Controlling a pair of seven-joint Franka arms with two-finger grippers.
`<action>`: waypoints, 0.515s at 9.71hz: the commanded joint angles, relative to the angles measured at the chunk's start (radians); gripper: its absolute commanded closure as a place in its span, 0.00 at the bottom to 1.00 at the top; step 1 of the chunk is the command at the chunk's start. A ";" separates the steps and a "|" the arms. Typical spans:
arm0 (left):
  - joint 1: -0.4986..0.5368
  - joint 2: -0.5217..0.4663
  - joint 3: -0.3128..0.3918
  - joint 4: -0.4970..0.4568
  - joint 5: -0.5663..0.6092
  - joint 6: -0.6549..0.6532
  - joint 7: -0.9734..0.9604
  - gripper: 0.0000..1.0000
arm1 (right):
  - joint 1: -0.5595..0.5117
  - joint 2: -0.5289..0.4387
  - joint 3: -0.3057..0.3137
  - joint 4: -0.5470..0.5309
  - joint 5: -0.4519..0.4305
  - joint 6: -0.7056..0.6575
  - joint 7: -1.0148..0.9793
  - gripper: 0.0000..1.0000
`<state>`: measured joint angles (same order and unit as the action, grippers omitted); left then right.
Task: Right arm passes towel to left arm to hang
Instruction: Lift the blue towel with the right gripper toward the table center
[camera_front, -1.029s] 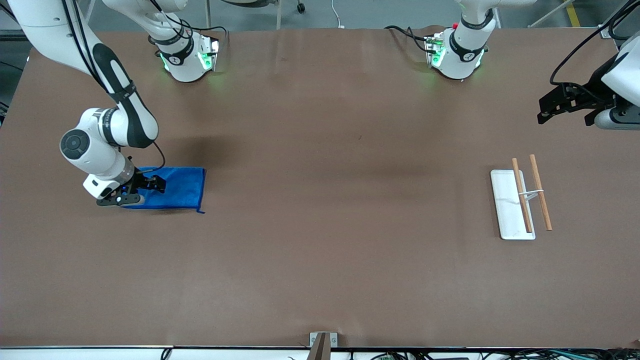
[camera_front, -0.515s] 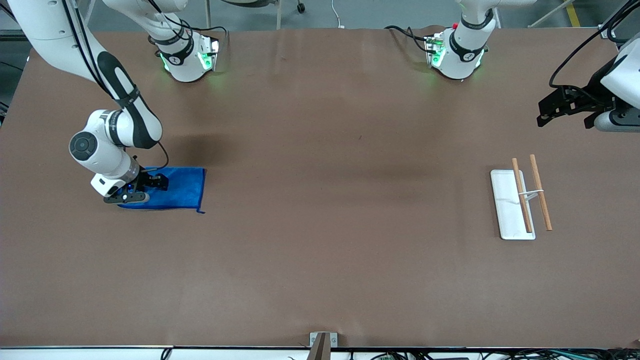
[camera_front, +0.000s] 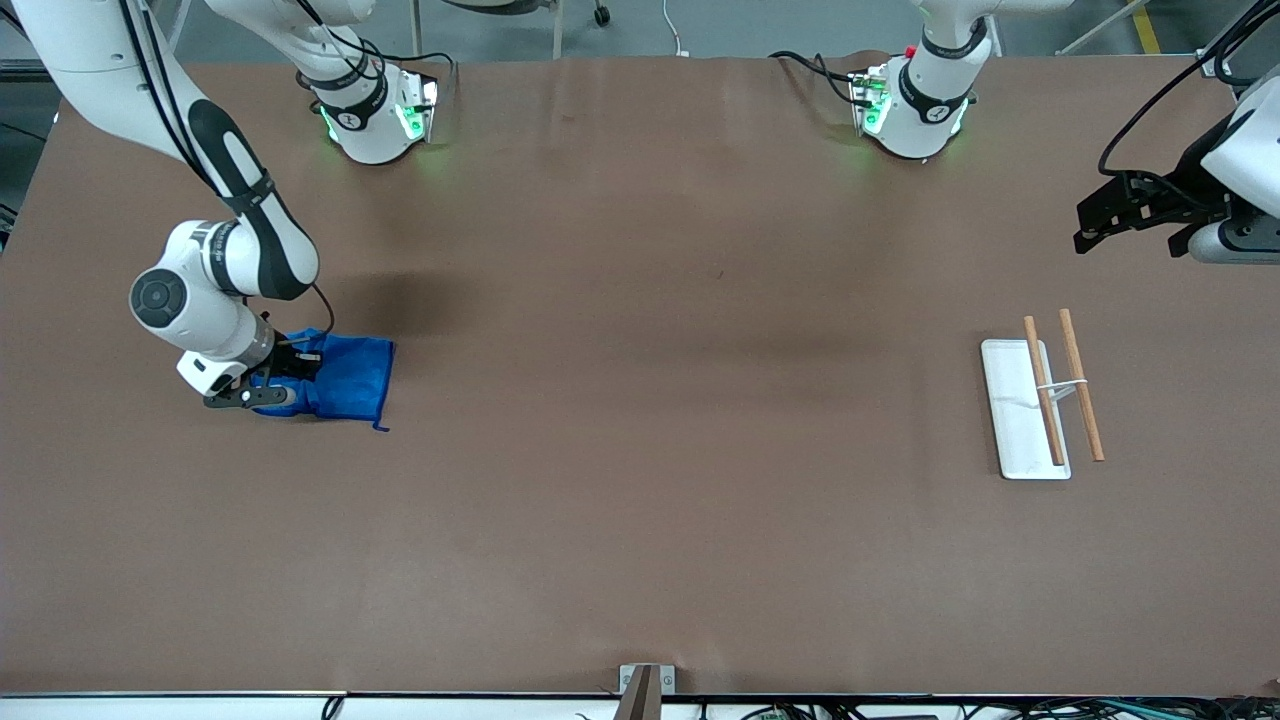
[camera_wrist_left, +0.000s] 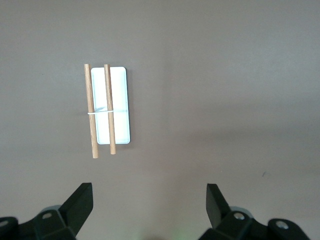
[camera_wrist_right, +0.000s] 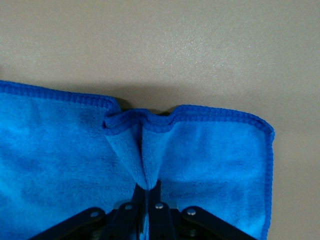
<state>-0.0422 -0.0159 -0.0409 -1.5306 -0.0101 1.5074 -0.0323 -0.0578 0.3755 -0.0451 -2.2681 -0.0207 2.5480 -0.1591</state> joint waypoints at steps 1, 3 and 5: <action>0.004 0.002 -0.007 -0.037 0.001 0.008 0.017 0.00 | 0.006 -0.038 0.010 0.068 -0.001 -0.151 0.044 1.00; -0.001 0.004 -0.008 -0.054 0.001 0.008 0.018 0.00 | 0.039 -0.058 0.013 0.142 0.001 -0.277 0.090 1.00; -0.001 0.005 -0.017 -0.063 -0.001 0.008 0.018 0.00 | 0.043 -0.079 0.049 0.188 0.011 -0.354 0.096 1.00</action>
<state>-0.0445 -0.0155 -0.0522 -1.5573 -0.0101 1.5072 -0.0313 -0.0161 0.3236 -0.0187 -2.0922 -0.0178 2.2354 -0.0861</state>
